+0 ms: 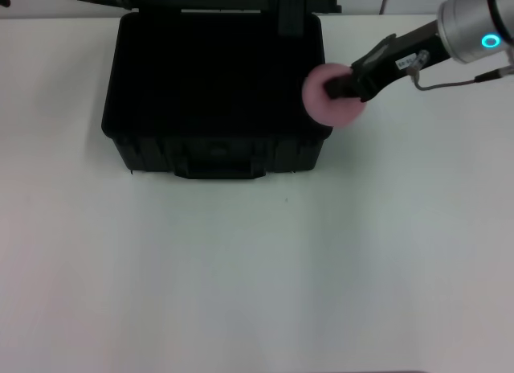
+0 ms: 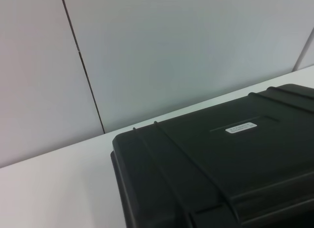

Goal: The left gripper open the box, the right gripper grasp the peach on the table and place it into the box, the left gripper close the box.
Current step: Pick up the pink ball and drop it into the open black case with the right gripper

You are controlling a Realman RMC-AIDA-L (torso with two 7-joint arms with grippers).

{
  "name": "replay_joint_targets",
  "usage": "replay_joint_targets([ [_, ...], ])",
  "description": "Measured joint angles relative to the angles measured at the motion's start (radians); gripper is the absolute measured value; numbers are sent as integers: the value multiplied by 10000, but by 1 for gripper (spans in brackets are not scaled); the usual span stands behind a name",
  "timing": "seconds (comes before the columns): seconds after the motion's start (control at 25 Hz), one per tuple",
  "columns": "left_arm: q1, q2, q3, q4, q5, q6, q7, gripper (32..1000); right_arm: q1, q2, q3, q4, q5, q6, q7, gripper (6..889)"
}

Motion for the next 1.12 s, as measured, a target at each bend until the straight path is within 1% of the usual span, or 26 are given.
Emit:
replay_joint_targets([
  [0.12,0,0,-1,1,0,0,0,404,0,1,-20,155,442,-188,-276,43],
  [0.32,0,0,-1,1,-1,-2,0,404,-82,-3,-50,202,780,-482,-611,48],
  [0.48,0,0,-1,1,-1,-3,0,404,-117,-2,-99,486,903,-775,-904,53],
  [0.76,-17,0,-1,-1,-7,-3,0,404,-118,208,-66,1004,1081,-1433,-1685,60],
  [0.92,-27,0,-1,-1,-8,-3,0,404,-87,250,-149,1418,1632,-1895,-2215,65],
  [1.12,-73,0,-1,-1,-6,-3,0,404,-19,322,-191,1811,1864,-2358,-2628,70],
])
